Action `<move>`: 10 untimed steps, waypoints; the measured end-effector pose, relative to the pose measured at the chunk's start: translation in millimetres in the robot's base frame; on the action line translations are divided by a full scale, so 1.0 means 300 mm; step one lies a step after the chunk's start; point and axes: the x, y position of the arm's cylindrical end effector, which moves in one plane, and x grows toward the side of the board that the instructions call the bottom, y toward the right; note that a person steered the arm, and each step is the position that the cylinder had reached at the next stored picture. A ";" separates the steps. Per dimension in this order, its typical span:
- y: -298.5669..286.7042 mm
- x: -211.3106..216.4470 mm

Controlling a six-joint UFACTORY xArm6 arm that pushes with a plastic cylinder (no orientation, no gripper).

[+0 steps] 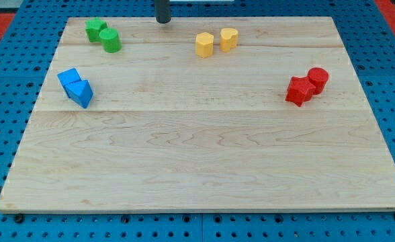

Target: Point at green star

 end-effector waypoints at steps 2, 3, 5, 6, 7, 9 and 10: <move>-0.108 -0.001; -0.184 -0.007; -0.327 -0.007; -0.376 -0.003; -0.410 -0.004; -0.448 -0.006; -0.467 -0.007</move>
